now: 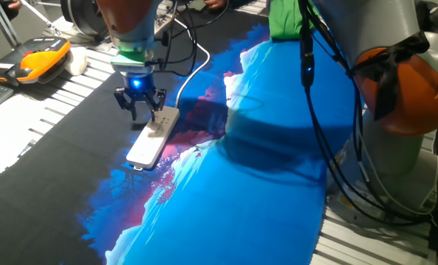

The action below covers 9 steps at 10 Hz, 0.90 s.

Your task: Turn off the power strip by pressing the button

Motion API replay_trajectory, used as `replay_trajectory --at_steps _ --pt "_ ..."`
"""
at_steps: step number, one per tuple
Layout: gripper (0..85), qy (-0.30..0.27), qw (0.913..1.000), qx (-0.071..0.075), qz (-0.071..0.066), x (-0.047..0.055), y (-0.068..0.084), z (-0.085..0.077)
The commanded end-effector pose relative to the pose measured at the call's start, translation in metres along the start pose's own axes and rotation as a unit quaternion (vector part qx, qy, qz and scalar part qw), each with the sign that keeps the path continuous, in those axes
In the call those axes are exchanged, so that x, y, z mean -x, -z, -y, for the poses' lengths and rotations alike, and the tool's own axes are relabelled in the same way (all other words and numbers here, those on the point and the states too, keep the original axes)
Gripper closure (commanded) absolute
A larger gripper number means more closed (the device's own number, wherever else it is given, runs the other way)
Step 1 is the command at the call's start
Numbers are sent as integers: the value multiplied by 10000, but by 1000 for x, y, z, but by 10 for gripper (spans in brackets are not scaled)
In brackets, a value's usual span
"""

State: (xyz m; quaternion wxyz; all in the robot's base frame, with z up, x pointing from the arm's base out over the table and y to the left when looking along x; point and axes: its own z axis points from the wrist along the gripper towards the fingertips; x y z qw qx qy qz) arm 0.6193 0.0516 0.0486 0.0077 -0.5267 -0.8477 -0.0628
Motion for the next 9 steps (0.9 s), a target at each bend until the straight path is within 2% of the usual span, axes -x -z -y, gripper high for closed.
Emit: replay_trajectory --at_steps 1,3,5,7,9 --pt "340 29 10000 -5 -1 3 -2 0" --pt "340 54 9999 69 -56 7 -7 2" --pt "340 56 10000 62 -39 4 -12 1" --pt "340 87 9999 89 -105 3 1 3" --pt "340 200 9991 218 -300 -1 22 8"
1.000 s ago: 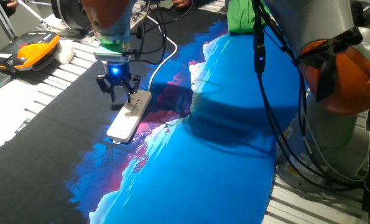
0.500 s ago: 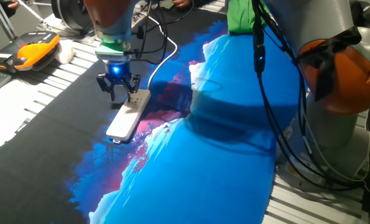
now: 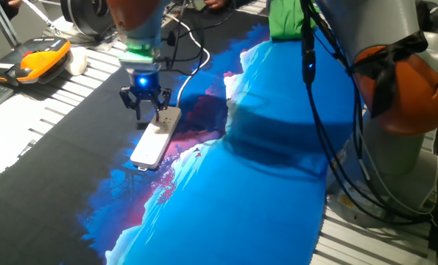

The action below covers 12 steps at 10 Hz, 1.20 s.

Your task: Turn off the power strip by pressing the button

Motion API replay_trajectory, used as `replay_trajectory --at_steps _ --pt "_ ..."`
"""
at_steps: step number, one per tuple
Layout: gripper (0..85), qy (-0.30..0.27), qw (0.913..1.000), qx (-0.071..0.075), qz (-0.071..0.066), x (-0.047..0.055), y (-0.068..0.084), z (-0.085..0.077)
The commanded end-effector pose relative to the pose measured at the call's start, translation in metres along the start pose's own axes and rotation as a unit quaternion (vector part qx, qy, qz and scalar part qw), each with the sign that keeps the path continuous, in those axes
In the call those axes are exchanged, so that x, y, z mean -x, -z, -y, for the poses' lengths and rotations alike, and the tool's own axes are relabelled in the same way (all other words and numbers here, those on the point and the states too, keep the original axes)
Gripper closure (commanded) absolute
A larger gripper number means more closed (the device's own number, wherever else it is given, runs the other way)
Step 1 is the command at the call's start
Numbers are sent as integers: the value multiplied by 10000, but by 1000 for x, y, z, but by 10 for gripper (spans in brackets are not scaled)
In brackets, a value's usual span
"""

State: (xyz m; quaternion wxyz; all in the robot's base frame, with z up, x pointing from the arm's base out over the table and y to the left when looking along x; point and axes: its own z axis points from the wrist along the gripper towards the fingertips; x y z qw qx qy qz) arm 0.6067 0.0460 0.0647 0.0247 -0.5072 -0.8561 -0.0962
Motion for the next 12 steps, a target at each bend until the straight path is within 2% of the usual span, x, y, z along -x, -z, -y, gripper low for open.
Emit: replay_trajectory --at_steps 1,2,3,4,5,6,7,8,9,10,11,12 --pt "340 73 9999 57 -41 -3 15 -2" --pt "510 227 9996 92 -135 -7 26 3" --pt "510 435 9987 133 -219 -10 36 9" --pt "680 663 9975 83 -232 -13 44 14" --pt "850 1105 9936 -112 -204 -15 53 21" --pt "850 1700 9847 -345 -191 -17 62 28" --pt "850 2055 9774 -432 -234 -21 69 35" --pt "850 2436 9682 -520 -239 -29 76 45" --pt "850 2891 9541 -753 -185 -35 81 54" --pt "850 3410 9340 -1042 -237 -41 84 60" --pt "850 3828 9145 -1294 -208 -48 84 66" --pt "850 4181 8966 -1455 -137 -55 84 72"
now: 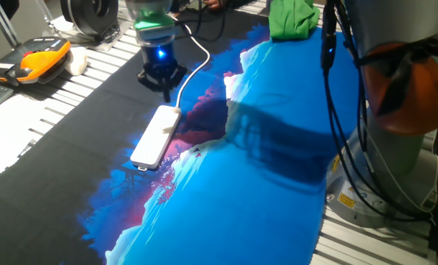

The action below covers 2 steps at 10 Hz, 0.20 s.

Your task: Turn off the power strip by pressing the button

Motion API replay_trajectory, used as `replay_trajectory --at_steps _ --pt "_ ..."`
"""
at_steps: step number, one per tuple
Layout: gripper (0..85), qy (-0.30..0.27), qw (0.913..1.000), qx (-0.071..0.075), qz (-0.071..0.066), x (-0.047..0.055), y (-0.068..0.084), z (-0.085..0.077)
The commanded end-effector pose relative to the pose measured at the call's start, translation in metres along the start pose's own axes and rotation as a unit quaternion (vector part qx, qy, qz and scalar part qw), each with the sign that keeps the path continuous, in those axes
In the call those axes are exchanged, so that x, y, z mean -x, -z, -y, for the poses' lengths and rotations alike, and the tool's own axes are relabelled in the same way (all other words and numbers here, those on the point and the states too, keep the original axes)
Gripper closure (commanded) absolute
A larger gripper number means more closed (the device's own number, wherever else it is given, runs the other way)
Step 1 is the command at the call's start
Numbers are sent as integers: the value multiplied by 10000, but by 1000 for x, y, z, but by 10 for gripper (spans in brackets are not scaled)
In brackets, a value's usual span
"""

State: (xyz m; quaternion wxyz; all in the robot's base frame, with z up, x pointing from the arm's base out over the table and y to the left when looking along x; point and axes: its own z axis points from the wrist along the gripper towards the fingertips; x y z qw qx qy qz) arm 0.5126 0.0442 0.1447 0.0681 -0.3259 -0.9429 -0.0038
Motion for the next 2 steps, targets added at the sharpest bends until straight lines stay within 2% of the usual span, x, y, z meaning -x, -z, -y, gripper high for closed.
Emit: replay_trajectory --at_steps 1,2 --pt "850 2638 9626 -590 185 -4 0 1" --pt "850 2758 9583 -703 268 -7 0 3"
